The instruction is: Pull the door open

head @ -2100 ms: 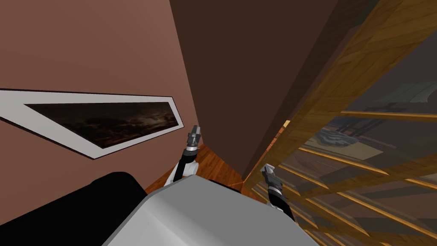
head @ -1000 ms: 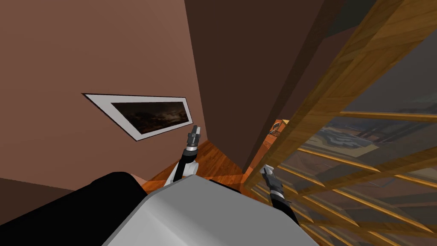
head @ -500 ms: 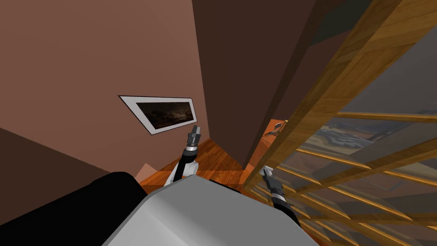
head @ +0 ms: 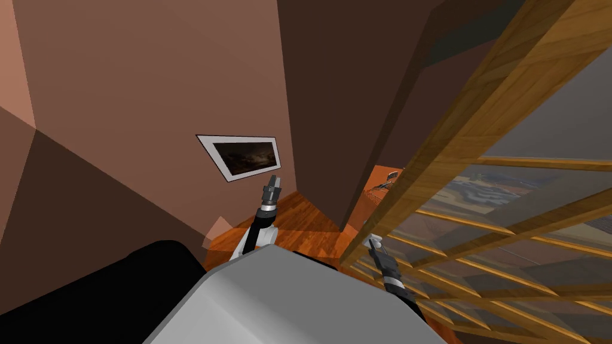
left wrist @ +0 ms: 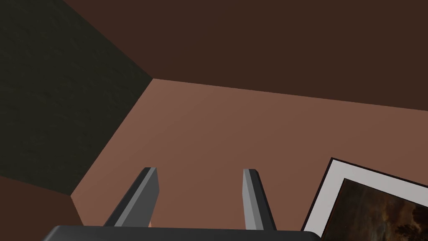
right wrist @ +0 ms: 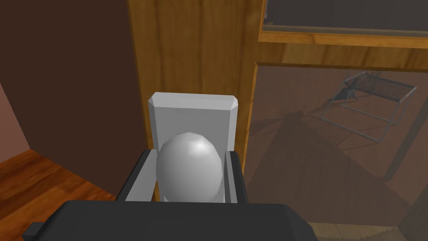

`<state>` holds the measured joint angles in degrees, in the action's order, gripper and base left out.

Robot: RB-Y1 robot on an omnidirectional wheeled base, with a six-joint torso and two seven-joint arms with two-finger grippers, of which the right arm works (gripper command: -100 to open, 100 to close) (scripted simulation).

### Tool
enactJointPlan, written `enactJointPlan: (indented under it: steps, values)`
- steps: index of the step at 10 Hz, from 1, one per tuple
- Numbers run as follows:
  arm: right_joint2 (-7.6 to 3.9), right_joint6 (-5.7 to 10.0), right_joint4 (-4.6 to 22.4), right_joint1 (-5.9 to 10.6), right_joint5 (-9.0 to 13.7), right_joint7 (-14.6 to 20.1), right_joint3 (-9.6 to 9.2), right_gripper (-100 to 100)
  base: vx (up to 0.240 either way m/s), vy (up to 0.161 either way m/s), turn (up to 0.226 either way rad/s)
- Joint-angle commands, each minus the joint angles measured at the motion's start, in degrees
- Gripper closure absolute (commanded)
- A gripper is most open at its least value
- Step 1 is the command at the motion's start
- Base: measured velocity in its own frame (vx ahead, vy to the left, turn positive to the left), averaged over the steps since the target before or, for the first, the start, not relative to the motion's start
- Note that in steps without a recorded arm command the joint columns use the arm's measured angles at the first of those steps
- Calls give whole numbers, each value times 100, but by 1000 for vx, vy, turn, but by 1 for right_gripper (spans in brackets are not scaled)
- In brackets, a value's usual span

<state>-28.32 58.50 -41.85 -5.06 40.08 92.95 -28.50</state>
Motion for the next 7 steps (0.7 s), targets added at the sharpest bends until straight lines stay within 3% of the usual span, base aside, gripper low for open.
enactJointPlan:
  steps: [1,2,7]
  values:
    - [-95,106,-31,-63,-54,118,-119,100,-220,-44,81]
    - [-64,35,-48,-51,-30,57,-72,100,-91,-21,25]
    - [-306,475,47,-232,-177,397,-413,100,-203,-40,118]
